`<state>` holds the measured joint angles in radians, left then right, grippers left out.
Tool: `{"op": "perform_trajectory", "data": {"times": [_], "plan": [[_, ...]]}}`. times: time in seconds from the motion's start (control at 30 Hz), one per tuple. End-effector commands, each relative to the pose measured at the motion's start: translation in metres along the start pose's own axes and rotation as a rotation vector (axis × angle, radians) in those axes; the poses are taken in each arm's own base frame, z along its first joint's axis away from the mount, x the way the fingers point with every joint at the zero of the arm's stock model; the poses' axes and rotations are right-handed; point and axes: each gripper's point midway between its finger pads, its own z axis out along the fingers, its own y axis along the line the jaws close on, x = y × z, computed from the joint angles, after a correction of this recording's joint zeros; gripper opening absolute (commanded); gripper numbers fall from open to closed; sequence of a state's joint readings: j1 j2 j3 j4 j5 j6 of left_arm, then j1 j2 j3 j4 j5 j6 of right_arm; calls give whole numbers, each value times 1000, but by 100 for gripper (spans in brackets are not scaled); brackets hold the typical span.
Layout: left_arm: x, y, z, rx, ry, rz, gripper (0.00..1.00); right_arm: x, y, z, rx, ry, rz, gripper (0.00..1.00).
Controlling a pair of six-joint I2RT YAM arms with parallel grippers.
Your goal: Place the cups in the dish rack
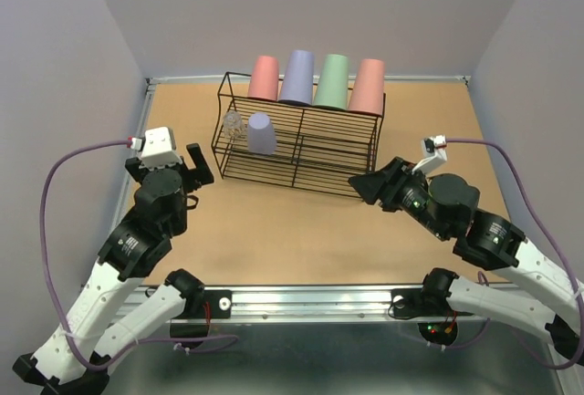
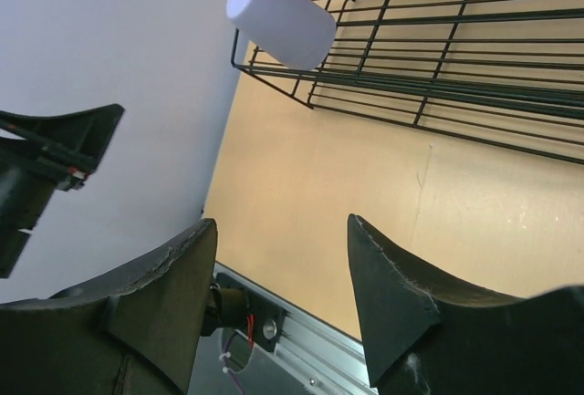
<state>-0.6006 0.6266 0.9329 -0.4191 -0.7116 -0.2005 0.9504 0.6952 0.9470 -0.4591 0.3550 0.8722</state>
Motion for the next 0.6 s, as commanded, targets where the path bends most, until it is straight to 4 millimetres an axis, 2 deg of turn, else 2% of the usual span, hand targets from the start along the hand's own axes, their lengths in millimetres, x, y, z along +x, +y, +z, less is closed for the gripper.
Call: {"op": "perform_trajectory", "data": {"times": [0.0,0.2,0.3,0.33,0.37,0.4,0.47,0.53,0.57], "plan": [[21,16,1,-81,3,-46,99,1,-3,-13,-12,10,15,65],[34,28,15,-164,12,-14,99,-8,-12,-35,7,-3,16,69],[27,41,33,-227,-7,-20,99,-10,-17,-44,35,9,6,70],[23,56,39,-262,-11,-22,99,-11,-18,-48,46,14,2,70],[22,49,43,-225,-14,-18,99,-14,-16,-50,38,8,6,70],[16,67,52,-289,-33,-38,99,-12,-20,-52,54,18,2,71],[22,80,66,-298,-15,-39,99,-15,-23,-56,70,11,6,71],[27,99,76,-384,-30,-34,99,-19,-25,-63,76,3,15,71],[42,109,78,-433,-12,-15,99,-21,-26,-65,79,-2,19,72]]}}
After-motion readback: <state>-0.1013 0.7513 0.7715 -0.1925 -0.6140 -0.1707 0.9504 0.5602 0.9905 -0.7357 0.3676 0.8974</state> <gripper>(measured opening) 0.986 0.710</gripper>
